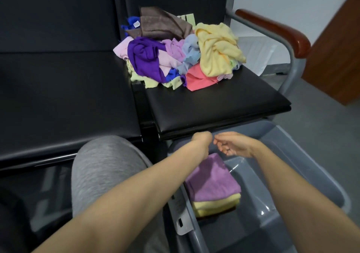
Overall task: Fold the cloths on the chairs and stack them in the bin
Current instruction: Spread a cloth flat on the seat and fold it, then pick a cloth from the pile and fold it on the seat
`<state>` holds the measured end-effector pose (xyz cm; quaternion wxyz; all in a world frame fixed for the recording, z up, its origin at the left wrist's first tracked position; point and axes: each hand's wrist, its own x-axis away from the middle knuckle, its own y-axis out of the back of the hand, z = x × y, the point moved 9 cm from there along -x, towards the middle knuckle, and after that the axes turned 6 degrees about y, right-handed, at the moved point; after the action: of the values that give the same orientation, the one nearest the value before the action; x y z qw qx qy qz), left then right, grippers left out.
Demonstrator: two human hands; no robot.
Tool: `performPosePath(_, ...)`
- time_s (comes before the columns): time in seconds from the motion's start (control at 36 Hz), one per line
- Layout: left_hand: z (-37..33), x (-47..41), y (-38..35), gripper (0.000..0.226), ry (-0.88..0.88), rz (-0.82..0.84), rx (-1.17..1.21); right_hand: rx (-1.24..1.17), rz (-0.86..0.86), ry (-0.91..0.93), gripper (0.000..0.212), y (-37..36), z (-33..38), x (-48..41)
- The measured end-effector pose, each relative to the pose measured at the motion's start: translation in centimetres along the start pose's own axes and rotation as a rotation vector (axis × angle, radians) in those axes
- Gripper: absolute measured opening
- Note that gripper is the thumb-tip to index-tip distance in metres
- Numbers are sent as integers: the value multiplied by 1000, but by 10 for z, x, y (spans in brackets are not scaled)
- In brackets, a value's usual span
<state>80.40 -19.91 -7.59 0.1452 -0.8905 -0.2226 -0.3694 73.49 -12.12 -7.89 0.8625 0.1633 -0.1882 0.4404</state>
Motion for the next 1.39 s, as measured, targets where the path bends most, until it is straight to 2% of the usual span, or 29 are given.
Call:
performPosePath(0.03,-4,2,-6,26,4,53,1,-12,-8,43,27,-2,13,0)
performPosePath(0.08,-18,16,-16,42,-6,139,-61,-20,-28,161,32,-3,45,-2)
performPosePath(0.19,-71,46,-18,71,-167,224,-126,-99,-48,363,39,-1,104,-3)
performPosePath(0.25,-98,47,-10,67,-208,203,-99,-127,-115,427,45,6,128,-6)
performPosePath(0.31,-122,51,2,43,-250,175,-52,-109,-177,463,39,9,149,-11)
performPosePath(0.36,-145,52,20,21,-319,105,-27,-44,-213,475,30,6,167,-20)
performPosePath(0.42,-165,46,42,10,-373,11,-51,56,-261,480,27,1,187,-29)
performPosePath(0.5,-198,37,82,8,-488,-178,-140,262,-319,467,18,-11,218,-43)
performPosePath(0.53,-208,35,98,12,-525,-281,-201,312,-323,459,15,-16,226,-47)
performPosePath(0.61,-229,27,150,44,-543,-565,-294,386,-286,454,14,-32,241,-64)
performPosePath(0.69,-239,24,192,59,-520,-771,-390,432,-260,467,16,-44,250,-75)
performPosePath(0.75,-238,12,209,74,-493,-804,-460,444,-248,453,15,-48,248,-84)
performPosePath(0.83,-235,-15,219,93,-450,-700,-504,450,-227,420,15,-51,242,-99)
performPosePath(0.92,-237,-30,223,81,-463,-633,-422,443,-197,410,14,-52,237,-109)
performPosePath(1.0,-246,-29,236,43,-526,-730,-326,425,-188,407,17,-52,233,-117)
performPosePath(1.06,-254,-25,242,30,-558,-784,-334,427,-181,388,19,-53,230,-124)
performPosePath(1.11,-263,-18,246,24,-641,-785,-261,435,-171,377,21,-57,229,-130)
performPosePath(1.17,-274,-3,245,17,-802,-777,-199,440,-188,379,25,-60,231,-135)
performPosePath(1.25,-284,15,236,5,-995,-591,-82,442,-241,426,30,-67,243,-135)
performPosePath(1.31,-289,33,235,5,-1056,-532,-9,397,-264,477,36,-73,254,-132)
performPosePath(1.39,-297,67,236,16,-1184,-550,32,320,-274,615,54,-82,275,-122)
